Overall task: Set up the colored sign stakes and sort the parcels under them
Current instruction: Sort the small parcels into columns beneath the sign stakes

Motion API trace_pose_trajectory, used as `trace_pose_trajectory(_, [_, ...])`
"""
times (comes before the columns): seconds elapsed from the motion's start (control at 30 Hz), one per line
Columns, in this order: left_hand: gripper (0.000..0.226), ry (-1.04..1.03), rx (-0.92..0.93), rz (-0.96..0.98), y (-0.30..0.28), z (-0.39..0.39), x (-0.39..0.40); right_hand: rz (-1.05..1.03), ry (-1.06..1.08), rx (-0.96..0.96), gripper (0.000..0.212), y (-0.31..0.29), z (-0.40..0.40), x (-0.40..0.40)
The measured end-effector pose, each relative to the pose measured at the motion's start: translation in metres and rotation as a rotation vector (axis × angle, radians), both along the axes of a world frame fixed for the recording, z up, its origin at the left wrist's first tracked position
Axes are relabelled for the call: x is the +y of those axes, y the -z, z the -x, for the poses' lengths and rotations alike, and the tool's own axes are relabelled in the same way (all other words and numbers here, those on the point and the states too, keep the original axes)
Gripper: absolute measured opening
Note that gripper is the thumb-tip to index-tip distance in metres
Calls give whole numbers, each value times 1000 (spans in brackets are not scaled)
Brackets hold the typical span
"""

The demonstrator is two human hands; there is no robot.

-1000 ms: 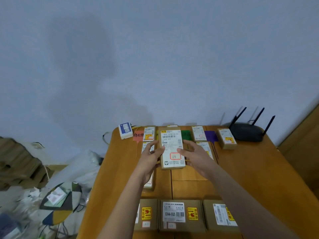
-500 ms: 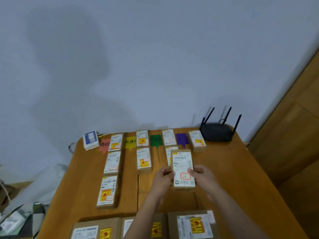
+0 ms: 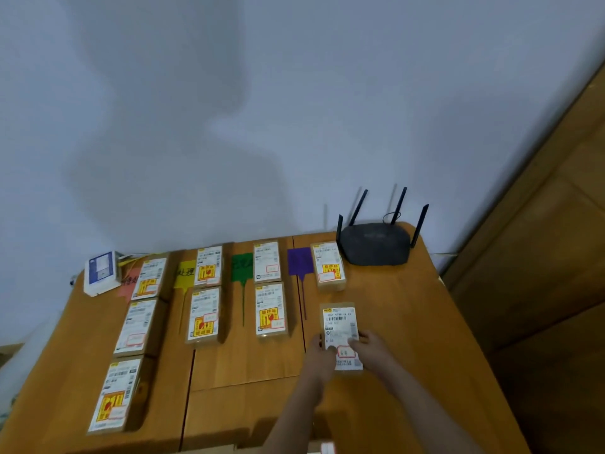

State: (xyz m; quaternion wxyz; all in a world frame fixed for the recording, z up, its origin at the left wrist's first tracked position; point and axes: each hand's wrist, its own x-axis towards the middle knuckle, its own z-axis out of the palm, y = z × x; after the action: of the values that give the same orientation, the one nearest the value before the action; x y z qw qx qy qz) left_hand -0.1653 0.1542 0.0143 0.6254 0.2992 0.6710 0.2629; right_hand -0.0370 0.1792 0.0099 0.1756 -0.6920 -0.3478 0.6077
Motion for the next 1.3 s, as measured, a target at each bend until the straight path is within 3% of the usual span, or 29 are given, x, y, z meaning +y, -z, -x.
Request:
trace_pose_trajectory(0.3, [41,22,54,-16,38,-6,77,42,-48,-7,37,33,-4,83])
trace_pose_trajectory(0.77, [41,68,57,22,57,-1,84,47,-21,-75,46,36,5,89])
trace_pose_trajectory(0.97, [47,14,106,15,1,18,64,-33,34,-86,40,-4,16,73])
trace_pose_trajectory(1.07, [54,-21,166,-24,-23,35,47,-63,55,-65,49,-26,31,60])
trace_pose_trajectory(1.3, [49,-142,171,-29,-68,93,-22,-86,16,-19,49,-74,92,-3])
